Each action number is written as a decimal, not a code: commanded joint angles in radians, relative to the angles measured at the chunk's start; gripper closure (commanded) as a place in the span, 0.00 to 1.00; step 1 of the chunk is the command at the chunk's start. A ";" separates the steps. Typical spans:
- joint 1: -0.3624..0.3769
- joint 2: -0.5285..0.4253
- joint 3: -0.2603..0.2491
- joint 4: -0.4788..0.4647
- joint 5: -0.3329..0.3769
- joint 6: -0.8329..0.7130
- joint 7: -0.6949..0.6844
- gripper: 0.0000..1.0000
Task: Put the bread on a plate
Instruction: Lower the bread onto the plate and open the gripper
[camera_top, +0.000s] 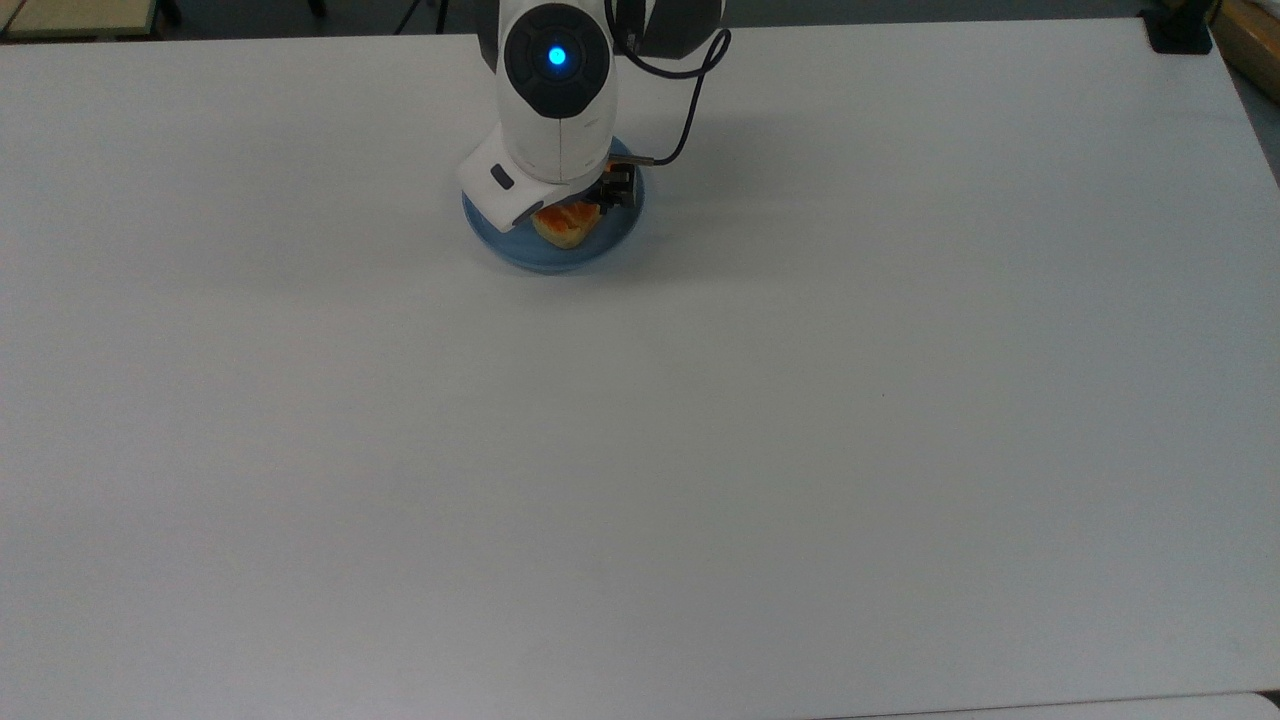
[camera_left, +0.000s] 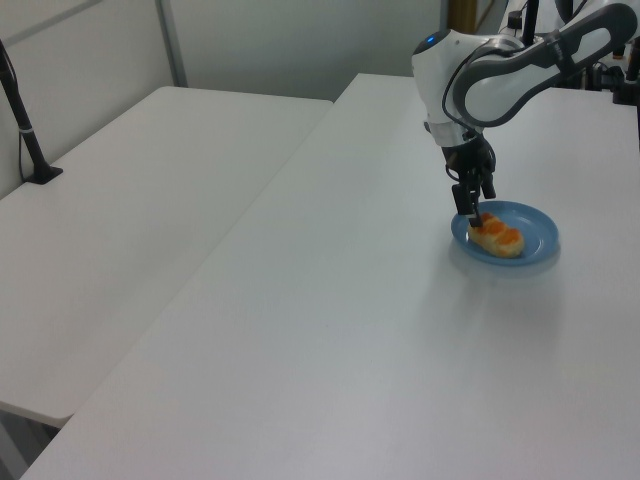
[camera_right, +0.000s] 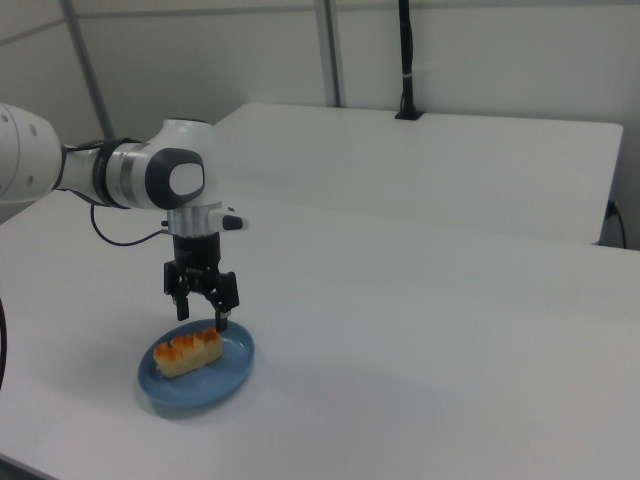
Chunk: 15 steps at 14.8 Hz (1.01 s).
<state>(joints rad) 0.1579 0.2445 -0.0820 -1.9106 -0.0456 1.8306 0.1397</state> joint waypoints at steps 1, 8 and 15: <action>-0.036 -0.132 0.028 -0.010 -0.008 0.015 -0.006 0.00; -0.147 -0.261 0.104 0.148 0.013 -0.099 -0.002 0.00; -0.161 -0.278 0.094 0.153 0.013 -0.100 -0.017 0.00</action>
<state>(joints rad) 0.0100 -0.0254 0.0057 -1.7638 -0.0436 1.7497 0.1397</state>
